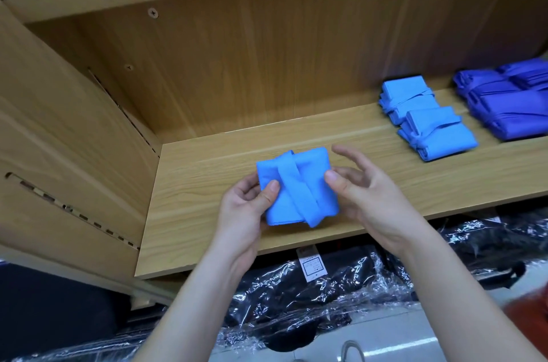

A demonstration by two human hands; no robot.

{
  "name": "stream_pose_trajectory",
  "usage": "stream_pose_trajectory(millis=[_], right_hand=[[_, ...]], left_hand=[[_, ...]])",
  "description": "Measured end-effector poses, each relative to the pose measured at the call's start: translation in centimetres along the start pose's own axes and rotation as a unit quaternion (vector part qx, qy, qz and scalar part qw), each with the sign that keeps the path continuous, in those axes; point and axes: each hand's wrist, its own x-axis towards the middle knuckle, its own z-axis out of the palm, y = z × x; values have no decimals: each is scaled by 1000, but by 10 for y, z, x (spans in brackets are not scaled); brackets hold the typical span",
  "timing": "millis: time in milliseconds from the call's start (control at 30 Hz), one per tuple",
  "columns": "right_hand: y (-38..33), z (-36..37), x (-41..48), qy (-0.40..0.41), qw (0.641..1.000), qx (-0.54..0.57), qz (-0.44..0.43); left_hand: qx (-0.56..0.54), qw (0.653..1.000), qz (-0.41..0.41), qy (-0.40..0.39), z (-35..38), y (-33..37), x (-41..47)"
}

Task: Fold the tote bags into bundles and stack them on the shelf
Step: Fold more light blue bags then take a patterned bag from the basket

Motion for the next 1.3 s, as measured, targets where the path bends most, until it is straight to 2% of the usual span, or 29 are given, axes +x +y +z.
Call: stream_pose_trajectory(millis=[133,300,400,467,567,667,767,867,1033,1100,1167,1200,1300], right_hand=[[18,18,-8,47,998,1,-42],[31,19,-16,96,995,17,-36],[31,10,-24,96,993,-56,-37],[22,0,-32,108,985,-121,-58],[2,-16,-44,90,974,-198,-68],[-8,-26,-52,74,962,-261,-44],[-7,-39,-57,122,962,-238,-49],[-6,-58,-60,186,968,-159,-51],[-12,-108,-59,247,967,-51,-50],[-16,-130,-57,251,967,-42,-32],[-19,-151,-52,244,968,-52,-13],[-21,-162,-49,245,967,-62,1],[-25,-192,-34,247,960,-127,37]], left_hand=[[-64,997,-26,37,19,-7,-9],[-21,999,5,47,27,-11,-11],[78,995,59,-5,21,-3,-8],[173,979,84,-68,17,7,-5],[295,935,72,-182,24,19,-2],[318,912,59,-253,43,20,-2],[308,906,64,-283,65,12,-1],[318,897,101,-290,85,2,0],[372,857,104,-342,106,-21,0],[403,831,140,-357,119,-36,1],[465,795,195,-338,138,-53,4],[482,790,200,-322,149,-61,6],[477,815,172,-280,176,-86,20]])
